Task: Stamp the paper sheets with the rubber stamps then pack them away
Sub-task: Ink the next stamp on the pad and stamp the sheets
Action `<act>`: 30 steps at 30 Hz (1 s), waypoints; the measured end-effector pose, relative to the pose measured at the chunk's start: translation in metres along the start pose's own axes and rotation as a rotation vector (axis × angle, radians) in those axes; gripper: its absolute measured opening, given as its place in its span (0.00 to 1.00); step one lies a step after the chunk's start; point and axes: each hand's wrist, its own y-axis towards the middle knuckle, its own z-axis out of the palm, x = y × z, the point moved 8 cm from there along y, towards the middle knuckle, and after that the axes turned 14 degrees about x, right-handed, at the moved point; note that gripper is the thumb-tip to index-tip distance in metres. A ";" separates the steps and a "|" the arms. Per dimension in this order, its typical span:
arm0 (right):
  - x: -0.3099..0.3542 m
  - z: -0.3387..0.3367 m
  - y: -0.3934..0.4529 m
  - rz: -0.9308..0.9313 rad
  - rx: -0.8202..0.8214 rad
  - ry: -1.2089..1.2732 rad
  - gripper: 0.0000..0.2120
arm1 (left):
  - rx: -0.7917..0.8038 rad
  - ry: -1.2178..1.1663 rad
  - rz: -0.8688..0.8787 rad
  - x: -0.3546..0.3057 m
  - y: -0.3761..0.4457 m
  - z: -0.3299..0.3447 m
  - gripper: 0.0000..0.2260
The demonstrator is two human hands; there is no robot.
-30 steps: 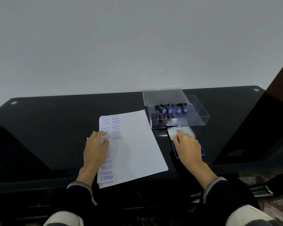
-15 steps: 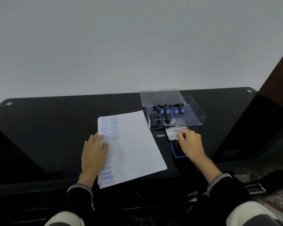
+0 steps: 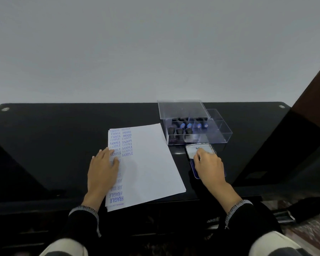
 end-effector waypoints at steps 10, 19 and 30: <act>0.022 -0.005 -0.005 -0.086 -0.041 -0.133 0.24 | 0.009 -0.013 -0.004 0.000 0.000 -0.001 0.19; -0.019 -0.004 -0.002 0.033 -0.068 0.348 0.19 | 0.017 -0.092 -0.013 0.001 -0.002 -0.004 0.19; 0.103 0.024 0.022 -0.167 0.204 0.936 0.03 | -0.011 -0.112 -0.012 -0.001 -0.004 -0.007 0.19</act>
